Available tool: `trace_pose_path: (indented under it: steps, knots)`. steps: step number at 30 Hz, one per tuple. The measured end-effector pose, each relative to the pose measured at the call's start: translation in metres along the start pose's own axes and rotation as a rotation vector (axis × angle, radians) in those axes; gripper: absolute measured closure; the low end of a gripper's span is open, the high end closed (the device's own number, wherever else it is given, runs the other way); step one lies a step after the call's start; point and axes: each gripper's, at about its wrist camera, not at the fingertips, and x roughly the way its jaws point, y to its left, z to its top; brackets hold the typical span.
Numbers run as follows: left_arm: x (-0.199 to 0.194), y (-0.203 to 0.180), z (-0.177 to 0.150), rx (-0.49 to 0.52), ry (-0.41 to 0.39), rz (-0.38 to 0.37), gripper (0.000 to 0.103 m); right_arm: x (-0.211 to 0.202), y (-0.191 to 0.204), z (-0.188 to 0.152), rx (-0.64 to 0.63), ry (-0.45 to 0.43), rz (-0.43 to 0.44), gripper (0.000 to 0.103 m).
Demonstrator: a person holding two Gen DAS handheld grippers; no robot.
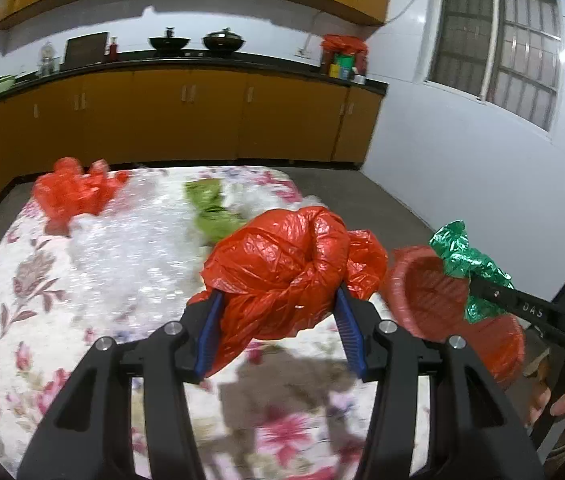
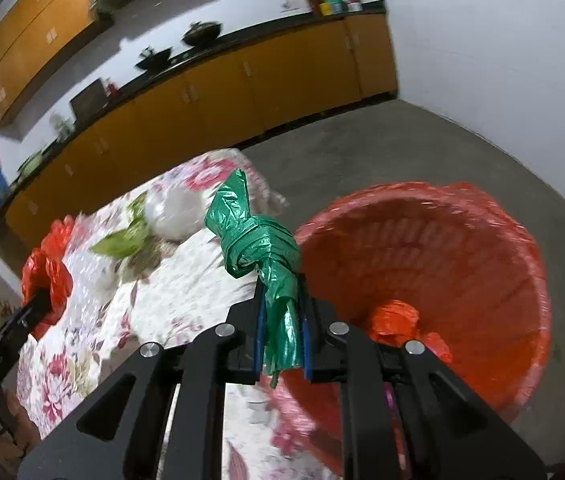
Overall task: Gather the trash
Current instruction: 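Carry the red and green bags over the red basket with both grippers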
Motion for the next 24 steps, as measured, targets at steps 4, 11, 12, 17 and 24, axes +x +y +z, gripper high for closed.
trace_pose_path:
  steps: [4, 11, 12, 17, 24]
  knots:
    - [0.006, -0.024, 0.002, 0.023, 0.006, -0.046, 0.053, -0.017, -0.022, 0.006, 0.049, -0.039, -0.029, 0.089]
    - [0.017, -0.071, 0.008, 0.081, 0.014, -0.131, 0.053, -0.04, -0.048, 0.016, 0.098, -0.095, -0.069, 0.089]
    - [0.019, -0.078, 0.009, 0.088, 0.015, -0.141, 0.053, -0.041, -0.05, 0.017, 0.105, -0.098, -0.073, 0.089]
    - [0.028, -0.108, 0.013, 0.123, 0.025, -0.199, 0.053, -0.048, -0.066, 0.02, 0.143, -0.11, -0.087, 0.089]
    - [0.042, -0.139, 0.016, 0.15, 0.045, -0.262, 0.053, -0.057, -0.084, 0.025, 0.194, -0.136, -0.098, 0.089]
